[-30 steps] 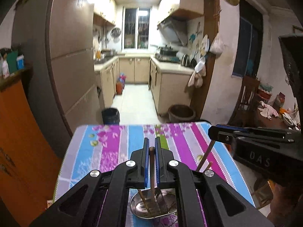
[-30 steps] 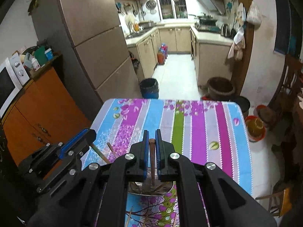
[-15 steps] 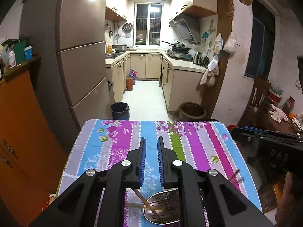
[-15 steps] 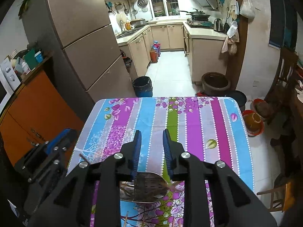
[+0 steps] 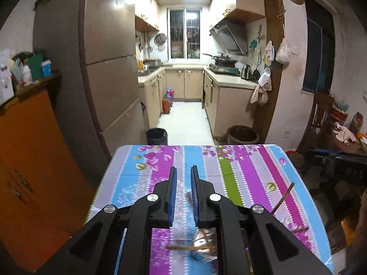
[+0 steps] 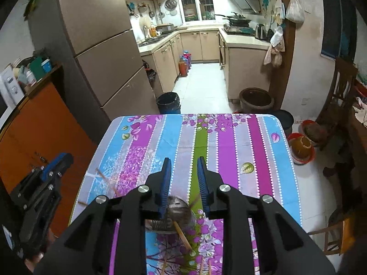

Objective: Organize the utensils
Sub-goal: 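Move both open tools back over the loose chopsticks on the tablecloth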

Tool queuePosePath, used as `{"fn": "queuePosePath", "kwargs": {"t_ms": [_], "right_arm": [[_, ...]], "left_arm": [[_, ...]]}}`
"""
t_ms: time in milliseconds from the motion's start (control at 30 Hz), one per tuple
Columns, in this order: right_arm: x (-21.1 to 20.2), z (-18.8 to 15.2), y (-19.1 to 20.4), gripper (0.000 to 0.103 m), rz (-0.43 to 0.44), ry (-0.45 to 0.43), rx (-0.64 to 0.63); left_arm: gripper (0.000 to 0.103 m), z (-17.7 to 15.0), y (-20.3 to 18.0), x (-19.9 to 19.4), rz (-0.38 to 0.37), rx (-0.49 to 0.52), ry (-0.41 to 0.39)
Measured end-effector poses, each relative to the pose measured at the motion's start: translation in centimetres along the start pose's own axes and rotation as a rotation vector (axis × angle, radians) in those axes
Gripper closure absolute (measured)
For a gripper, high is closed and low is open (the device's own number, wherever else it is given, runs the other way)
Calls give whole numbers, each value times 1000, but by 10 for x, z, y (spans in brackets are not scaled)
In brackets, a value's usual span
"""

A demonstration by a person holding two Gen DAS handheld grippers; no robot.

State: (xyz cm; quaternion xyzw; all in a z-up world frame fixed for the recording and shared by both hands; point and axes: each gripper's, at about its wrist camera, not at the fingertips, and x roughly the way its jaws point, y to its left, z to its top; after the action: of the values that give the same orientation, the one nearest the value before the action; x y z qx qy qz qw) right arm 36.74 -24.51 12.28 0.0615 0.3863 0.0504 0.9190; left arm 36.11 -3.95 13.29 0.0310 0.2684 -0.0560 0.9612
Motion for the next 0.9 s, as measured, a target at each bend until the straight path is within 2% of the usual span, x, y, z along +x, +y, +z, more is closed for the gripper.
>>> {"fn": "queuePosePath", "kwargs": {"t_ms": [167,267,333,533,733,800,900], "right_arm": [[-40,-36,-18,81,46,-42,-63],[-69,-66,-34,74,75,-68,-94],[-94,-91,-44,71,57,-112,-110],[-155,-151,-68,61,82,-197,-112],[-195,-229,-67,60,41,-281,-179],[-198,-253,-62,60,22,-296,-197],[-196,-292,-56,61,-29,-323,-234]], "left_arm": [[87,-34,14,-43,11,49,-62],[84,-59,26,-68,-4,56,-81],[81,-76,36,-86,-13,58,-94],[74,-129,51,-136,-44,73,-124],[70,-188,56,-170,-128,70,-116],[70,-212,53,-176,-156,77,-101],[70,-251,43,-179,-153,105,-87]]}}
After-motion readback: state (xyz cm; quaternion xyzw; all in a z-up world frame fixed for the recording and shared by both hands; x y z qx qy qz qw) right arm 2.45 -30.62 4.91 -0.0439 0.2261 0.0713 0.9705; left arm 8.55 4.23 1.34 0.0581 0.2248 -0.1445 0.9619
